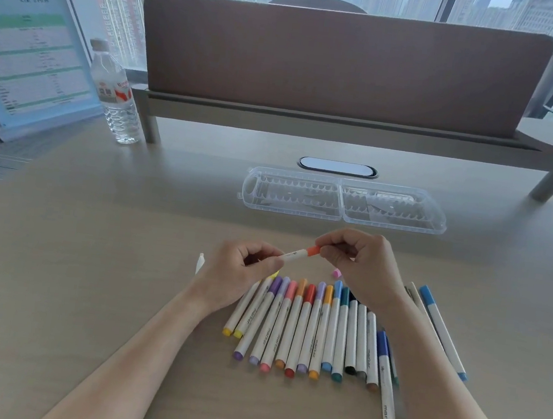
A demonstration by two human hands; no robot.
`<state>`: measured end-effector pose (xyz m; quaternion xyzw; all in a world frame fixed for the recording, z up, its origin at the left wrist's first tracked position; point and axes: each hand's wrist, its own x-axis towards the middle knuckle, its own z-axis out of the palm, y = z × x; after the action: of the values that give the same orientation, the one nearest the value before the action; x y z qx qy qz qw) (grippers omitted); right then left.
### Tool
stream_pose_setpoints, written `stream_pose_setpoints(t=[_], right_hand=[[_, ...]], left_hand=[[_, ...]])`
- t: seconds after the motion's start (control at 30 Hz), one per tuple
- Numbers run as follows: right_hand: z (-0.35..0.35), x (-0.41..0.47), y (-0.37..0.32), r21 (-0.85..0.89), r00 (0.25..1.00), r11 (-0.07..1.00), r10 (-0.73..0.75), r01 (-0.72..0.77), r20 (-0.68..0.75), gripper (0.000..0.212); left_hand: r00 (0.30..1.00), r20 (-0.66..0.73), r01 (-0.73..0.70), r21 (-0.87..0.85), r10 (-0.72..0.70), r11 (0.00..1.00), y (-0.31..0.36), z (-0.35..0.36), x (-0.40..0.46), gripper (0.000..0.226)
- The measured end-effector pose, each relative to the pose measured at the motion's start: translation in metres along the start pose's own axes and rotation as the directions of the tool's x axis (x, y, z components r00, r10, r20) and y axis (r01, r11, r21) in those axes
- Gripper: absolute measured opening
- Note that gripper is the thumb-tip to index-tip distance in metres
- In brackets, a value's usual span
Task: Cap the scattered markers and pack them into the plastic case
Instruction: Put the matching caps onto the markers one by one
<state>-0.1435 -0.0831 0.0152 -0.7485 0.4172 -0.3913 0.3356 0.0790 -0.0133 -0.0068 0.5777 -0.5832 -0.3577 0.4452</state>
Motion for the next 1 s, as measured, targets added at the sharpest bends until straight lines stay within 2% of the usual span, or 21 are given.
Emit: stream_pose_setpoints(t=[0.13,0.33,0.43,0.5,0.57,0.63,0.73,0.87,0.93,1.0], right_hand=[[0.004,-0.001,-0.004,0.121,0.999,0.992,0.034,-0.032,-0.016,0.030],[0.014,-0.004,-0.007,0.114,1.000,0.993,0.027,-0.025,-0.017,0.029],[0.018,-0.001,-0.006,0.117,0.999,0.992,0.043,-0.040,-0.027,0.025],[0.021,0.002,-0.009,0.153,0.998,0.987,0.061,-0.055,-0.034,0.021],[0.023,0.003,-0.009,0.147,0.997,0.987,0.071,-0.064,-0.040,0.017],[0.023,0.003,-0.007,0.111,0.995,0.991,0.081,-0.075,-0.054,0.013],[0.017,0.001,-0.002,0.068,0.989,0.992,0.115,-0.109,-0.095,0.009],[0.011,-0.002,0.002,0.043,0.980,0.989,0.144,-0.139,-0.141,0.010],[0.011,-0.003,0.003,0.026,0.979,0.989,0.146,-0.144,-0.143,0.012],[0.011,-0.003,0.005,0.008,0.978,0.989,0.147,-0.148,-0.146,0.012]], left_hand=[[0.999,0.010,-0.035,0.026,0.035,0.999,0.001,-0.004,0.001,0.011],[0.997,0.006,-0.083,0.113,0.082,0.990,-0.002,-0.007,0.000,0.009],[0.996,0.093,-0.020,0.087,0.012,0.996,0.005,-0.014,0.000,0.012],[0.992,0.120,0.033,0.074,-0.041,0.997,0.011,-0.020,0.002,0.023],[0.991,0.102,0.078,0.055,-0.083,0.995,0.016,-0.025,0.002,0.029],[0.991,0.026,0.130,0.063,-0.132,0.990,0.016,-0.030,0.000,0.033],[0.977,-0.134,0.193,0.229,-0.165,0.954,0.008,-0.037,-0.003,0.034],[0.964,-0.137,0.264,0.527,-0.226,0.808,-0.004,-0.046,-0.011,0.043],[0.967,-0.115,0.254,0.549,-0.229,0.796,-0.003,-0.049,-0.012,0.056],[0.967,-0.140,0.256,0.494,-0.214,0.831,0.000,-0.053,-0.011,0.055]])
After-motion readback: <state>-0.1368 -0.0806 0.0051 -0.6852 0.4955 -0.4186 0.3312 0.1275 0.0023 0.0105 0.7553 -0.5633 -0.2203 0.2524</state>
